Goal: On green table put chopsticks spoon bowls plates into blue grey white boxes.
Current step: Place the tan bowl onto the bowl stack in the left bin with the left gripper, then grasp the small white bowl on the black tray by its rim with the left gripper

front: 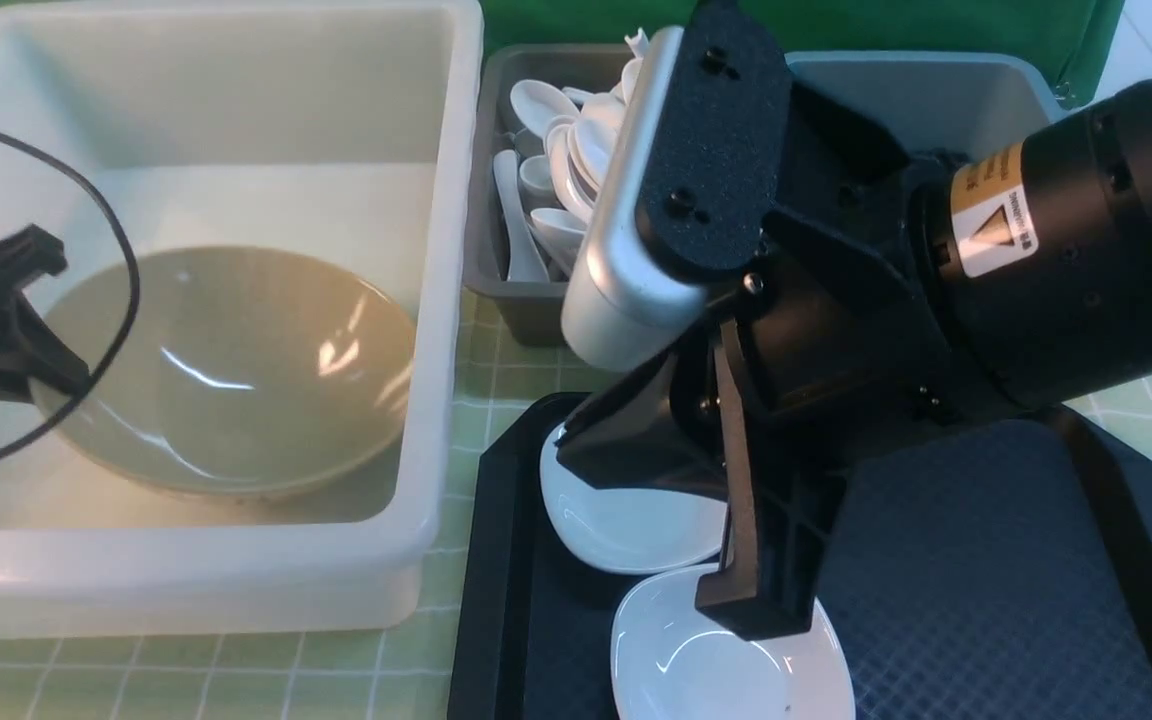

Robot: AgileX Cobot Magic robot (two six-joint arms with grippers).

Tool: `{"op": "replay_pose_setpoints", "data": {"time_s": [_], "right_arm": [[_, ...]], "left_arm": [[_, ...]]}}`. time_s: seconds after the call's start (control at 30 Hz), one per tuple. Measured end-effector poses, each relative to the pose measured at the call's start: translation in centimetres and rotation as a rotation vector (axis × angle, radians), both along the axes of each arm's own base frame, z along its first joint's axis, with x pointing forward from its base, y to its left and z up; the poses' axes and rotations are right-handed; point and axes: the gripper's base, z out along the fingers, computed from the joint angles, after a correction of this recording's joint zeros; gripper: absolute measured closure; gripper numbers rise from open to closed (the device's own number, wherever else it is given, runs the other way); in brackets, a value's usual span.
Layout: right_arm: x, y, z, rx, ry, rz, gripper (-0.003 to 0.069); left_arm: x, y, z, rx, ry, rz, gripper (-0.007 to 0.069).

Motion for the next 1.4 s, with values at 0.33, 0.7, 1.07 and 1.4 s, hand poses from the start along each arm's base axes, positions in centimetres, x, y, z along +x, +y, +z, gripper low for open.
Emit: {"op": "replay_pose_setpoints", "data": {"time_s": [0.33,0.7,1.07,1.4], "right_arm": [[0.2,0.1,0.1,0.02,-0.003,-0.021,0.0571],[0.0,0.0,0.0,0.029,0.068,-0.069,0.0554],[-0.8,-1.2,1.2,0.041,0.047,-0.083,0.0534],[-2.9,-6.2,3.2,-0.04,0.022,-0.3,0.0519]], "left_arm": [[0.1,-1.9,-0.7,0.026,0.055,-0.01,0.0591],[-0.6,-2.8,1.0,0.045,0.037,0.03,0.0281],[-3.3,-3.5,5.5,0.081,-0.061,0.038,-0.0027],[-8.9,-7.5,12.1,0.126,-0.279,-0.082,-0.0023]]}}
